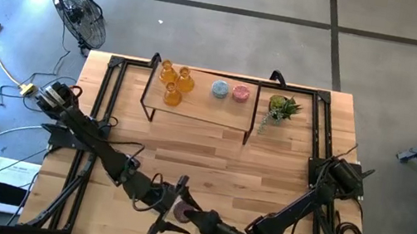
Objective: Pick & Place candle stick holders
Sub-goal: Put the red scented candle on the shelf
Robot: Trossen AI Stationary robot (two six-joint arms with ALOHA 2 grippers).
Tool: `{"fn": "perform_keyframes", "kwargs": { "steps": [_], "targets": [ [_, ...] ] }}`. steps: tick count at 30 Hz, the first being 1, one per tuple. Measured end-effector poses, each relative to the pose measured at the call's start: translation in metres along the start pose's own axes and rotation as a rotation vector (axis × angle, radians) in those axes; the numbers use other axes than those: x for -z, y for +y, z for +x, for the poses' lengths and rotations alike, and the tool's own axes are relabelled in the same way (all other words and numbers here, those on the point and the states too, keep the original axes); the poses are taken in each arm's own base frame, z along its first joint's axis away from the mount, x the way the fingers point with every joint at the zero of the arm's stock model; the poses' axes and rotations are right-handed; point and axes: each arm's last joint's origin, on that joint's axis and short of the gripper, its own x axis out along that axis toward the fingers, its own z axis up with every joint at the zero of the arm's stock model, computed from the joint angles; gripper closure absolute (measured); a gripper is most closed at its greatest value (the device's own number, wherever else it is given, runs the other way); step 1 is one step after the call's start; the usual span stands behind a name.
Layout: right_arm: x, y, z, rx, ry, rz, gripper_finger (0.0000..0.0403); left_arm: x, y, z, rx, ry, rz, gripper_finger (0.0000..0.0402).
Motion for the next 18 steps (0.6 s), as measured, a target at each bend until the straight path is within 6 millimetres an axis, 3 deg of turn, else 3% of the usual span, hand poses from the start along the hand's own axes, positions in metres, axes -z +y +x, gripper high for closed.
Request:
{"fn": "perform_keyframes", "kwargs": {
  "steps": [9,13,18],
  "targets": [
    [0.0,-0.001,-0.002,0.021,0.047,0.002,0.0223,-0.006,-0.004,-0.006,-0.012,-0.012,0.049,0.0082],
    [0.001,0.0,-0.005,0.049,0.123,0.008,0.0223,-0.02,-0.021,-0.023,-0.087,-0.069,0.155,0.0082],
    [0.0,0.0,-0.01,0.079,0.182,0.059,0.0223,-0.032,-0.047,-0.05,-0.315,-0.092,0.314,0.0082]
  ]
}}
